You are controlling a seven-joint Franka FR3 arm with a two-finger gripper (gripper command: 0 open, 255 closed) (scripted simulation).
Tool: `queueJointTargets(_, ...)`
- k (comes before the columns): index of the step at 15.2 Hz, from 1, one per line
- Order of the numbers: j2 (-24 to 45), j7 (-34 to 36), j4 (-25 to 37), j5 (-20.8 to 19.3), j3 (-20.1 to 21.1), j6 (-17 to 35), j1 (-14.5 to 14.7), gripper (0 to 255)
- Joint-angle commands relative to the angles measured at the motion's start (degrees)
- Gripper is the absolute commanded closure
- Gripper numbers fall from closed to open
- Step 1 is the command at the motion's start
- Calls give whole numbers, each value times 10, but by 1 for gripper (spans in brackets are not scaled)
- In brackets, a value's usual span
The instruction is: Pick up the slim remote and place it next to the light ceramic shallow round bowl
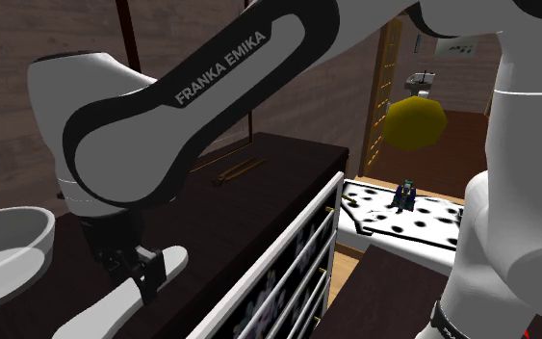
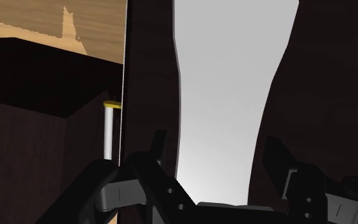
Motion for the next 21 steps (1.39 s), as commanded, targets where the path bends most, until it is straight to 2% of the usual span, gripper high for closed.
queueJointTargets(1, 0, 0, -1, 0, 0, 1, 0, 255)
queueJointTargets(6, 0, 0, -1, 0, 0, 1, 0, 255)
queueJointTargets(7, 0, 0, -1, 0, 0, 1, 0, 0)
queueJointTargets(12, 0, 0, -1, 0, 0, 1, 0, 0)
queueJointTargets(16, -34, -13, 35, 19, 3, -65, -4, 0)
queueJointTargets(21, -34, -13, 35, 19, 3, -65, -4, 0)
